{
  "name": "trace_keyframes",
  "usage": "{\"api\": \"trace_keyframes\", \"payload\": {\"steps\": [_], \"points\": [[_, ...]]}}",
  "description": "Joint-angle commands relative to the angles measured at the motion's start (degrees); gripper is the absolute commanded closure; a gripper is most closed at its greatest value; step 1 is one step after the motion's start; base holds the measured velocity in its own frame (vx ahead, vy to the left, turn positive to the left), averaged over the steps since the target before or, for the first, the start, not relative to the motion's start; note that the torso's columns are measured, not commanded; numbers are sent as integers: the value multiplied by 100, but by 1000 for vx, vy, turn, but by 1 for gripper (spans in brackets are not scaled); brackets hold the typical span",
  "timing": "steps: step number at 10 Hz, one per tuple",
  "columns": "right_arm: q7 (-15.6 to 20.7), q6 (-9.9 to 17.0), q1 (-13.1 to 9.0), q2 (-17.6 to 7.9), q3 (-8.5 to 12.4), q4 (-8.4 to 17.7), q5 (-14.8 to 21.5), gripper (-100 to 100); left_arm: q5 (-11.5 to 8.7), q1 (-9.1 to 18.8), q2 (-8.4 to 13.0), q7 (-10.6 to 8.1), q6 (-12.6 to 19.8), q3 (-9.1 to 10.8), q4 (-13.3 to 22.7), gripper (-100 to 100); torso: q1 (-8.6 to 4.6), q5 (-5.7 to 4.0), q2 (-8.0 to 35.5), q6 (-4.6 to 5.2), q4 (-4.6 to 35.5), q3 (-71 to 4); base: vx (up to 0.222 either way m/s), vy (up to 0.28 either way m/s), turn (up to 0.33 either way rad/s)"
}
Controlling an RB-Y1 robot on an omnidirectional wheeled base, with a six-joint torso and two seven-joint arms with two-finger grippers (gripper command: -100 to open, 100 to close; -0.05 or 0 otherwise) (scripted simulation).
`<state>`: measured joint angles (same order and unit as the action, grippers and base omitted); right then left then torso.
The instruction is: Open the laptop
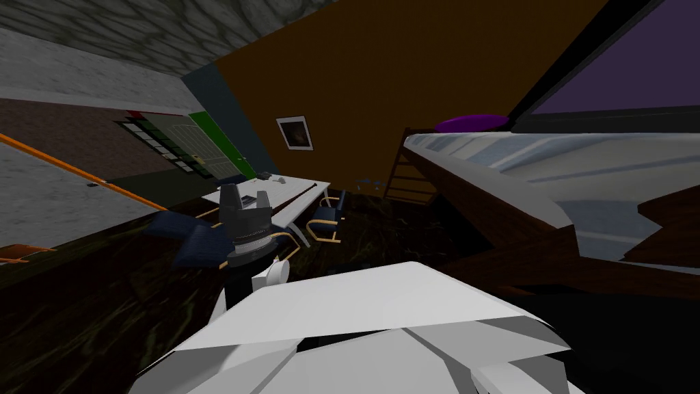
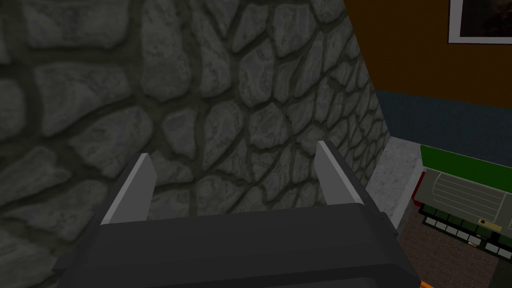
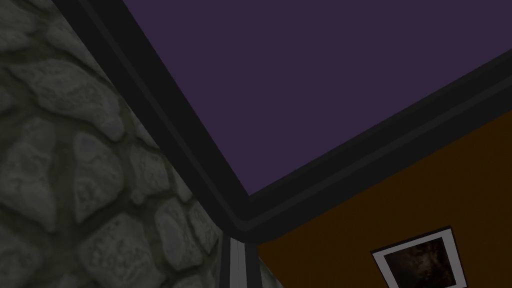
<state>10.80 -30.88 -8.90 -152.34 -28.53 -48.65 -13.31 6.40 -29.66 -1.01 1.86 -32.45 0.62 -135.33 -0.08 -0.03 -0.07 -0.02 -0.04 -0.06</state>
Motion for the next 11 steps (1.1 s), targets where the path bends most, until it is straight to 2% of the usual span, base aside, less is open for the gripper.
{"api": "trace_keyframes", "payload": {"steps": [1, 2, 3, 4, 5, 6, 7, 8, 9, 10, 11], "points": [[398, 290, -83, 442, 308, 229, 183, 100, 0, -1, 0, 0, 0, 0, 0, 0, -1, 0, -5, 4, 2, 0, -73, 87, 108], [477, 290, -83, 600, 308, 229, 183, 100, 0, 0, 0, 0, 0, 0, 0, 0, 12, 4, 2, 1, 2, 2, -68, 69, 62], [672, 474, -140, 808, 515, 376, 305, 100, 0, -1, 0, 0, 0, 0, 0, 0, 8, 3, 2, 1, 1, 2, -78, 92, 117], [764, 480, -140, 940, 515, 376, 305, 100, 0, 0, 0, 0, 0, 0, 0, 0, 16, 6, 2, -5, -1, 1, -76, 71, 57], [959, 671, -196, 1129, 722, 522, 427, 100, 0, -1, 0, 0, 0, 0, 0, 0, 8, 4, -3, -1, -1, -1, -82, 79, 124], [1051, 671, -196, 1281, 722, 522, 427, 100, 0, 0, 0, 0, 0, 0, 0, 0, 6, 5, -3, -3, 0, -1, -62, 63, 68], [1282, 861, -253, 1489, 929, 669, 549, 100, 0, -1, 0, 0, 0, 0, 0, 0, 1, 3, -6, 2, 1, -2, -69, 79, 145], [1337, 861, -253, 1622, 929, 669, 549, 100, 0, 0, 0, 0, 0, 0, 0, 0, 6, 5, -3, -2, 1, -1, -65, 64, 54], [1566, 1051, -309, 1818, 1136, 815, 671, 100, 0, -1, 0, 0, 0, 1, 0, 0, 1, 3, 0, 4, 3, 2, -88, 57, 117], [1624, 1051, -309, 1962, 1136, 815, 671, 100, 0, 0, 0, 0, 0, 0, 0, 0, -1, 1, 10, 0, 4, 7, -65, 61, 64], [1839, 1242, -365, 2139, 1323, 962, 794, 100, 0, -1, 0, 0, 0, 1, 0, 0, 0, -2, 6, 4, 4, 6, -67, 98, 121]]}}
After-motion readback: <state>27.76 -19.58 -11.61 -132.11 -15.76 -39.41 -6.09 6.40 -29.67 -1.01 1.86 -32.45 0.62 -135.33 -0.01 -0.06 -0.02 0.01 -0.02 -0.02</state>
